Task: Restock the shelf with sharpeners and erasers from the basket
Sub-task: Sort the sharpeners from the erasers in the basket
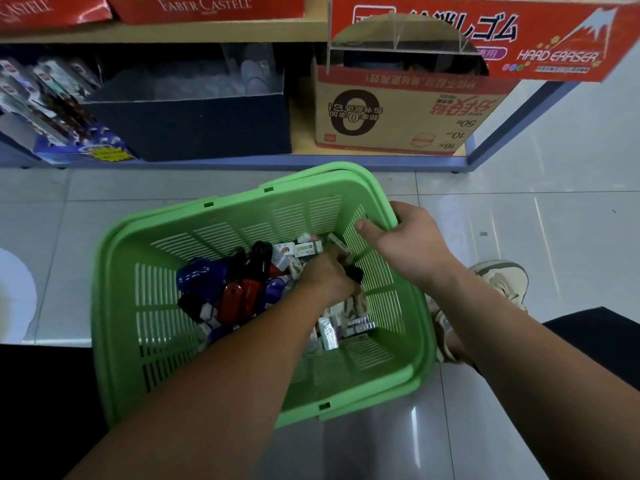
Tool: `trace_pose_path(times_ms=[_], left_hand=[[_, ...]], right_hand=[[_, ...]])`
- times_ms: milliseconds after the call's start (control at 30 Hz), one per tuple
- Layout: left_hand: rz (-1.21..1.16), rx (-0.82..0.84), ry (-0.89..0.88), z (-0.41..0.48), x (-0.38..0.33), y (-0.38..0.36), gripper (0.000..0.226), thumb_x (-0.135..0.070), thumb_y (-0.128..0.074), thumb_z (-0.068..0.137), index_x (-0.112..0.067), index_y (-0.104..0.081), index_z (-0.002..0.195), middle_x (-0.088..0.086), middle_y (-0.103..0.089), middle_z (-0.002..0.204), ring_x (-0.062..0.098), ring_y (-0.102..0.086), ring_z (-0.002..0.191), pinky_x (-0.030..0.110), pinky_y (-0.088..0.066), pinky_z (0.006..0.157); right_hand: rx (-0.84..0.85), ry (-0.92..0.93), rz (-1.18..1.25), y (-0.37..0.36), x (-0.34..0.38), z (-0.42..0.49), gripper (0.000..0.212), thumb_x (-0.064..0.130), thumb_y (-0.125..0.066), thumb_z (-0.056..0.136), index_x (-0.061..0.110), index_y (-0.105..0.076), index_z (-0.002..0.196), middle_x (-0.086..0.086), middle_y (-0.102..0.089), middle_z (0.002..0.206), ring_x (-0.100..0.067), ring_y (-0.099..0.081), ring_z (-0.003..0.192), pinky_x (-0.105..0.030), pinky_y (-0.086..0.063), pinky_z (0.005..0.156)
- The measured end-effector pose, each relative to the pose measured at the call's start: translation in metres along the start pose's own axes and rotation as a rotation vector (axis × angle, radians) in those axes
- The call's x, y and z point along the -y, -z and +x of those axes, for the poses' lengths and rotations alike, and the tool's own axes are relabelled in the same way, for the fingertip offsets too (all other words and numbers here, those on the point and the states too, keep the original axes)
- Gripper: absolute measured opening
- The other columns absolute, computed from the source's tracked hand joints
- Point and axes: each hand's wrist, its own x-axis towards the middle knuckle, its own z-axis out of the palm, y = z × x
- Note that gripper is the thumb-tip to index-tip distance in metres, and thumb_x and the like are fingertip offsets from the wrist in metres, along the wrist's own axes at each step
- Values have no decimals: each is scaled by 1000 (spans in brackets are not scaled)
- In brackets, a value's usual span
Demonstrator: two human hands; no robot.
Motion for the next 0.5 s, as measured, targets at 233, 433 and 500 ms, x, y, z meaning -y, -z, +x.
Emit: trace_pose_path(times_ms=[233, 433, 500], left_hand=[[-157, -26, -76, -37, 28, 40, 28, -34, -87, 76, -31, -67, 96, -4, -71, 86, 15, -68, 80, 25, -55, 68], [-161, -217, -1, -50, 79, 86, 29, -38, -82, 83, -33, -62, 103, -5, -68, 100, 18, -67, 94, 41, -60, 88], [-171, -267, -13, -53, 89, 89, 28, -35, -77, 90, -28, -62, 112, -2, -67, 99, 21, -66, 93, 44, -59, 88]], right_hand=[[-343, 435, -414, -4, 15, 3, 40, 37, -70, 92, 15, -66, 125, -5, -60, 120, -29, -60, 108, -40, -53, 82], [-16, 787, -568, -64, 37, -5, 17, 23, -62, 97, 13, -70, 108, -4, -65, 103, -27, -62, 96, -38, -54, 77], [271, 363, -505, -91, 27, -7, 29, 33, -66, 98, 15, -68, 121, -7, -68, 115, -29, -64, 106, -40, -56, 88]])
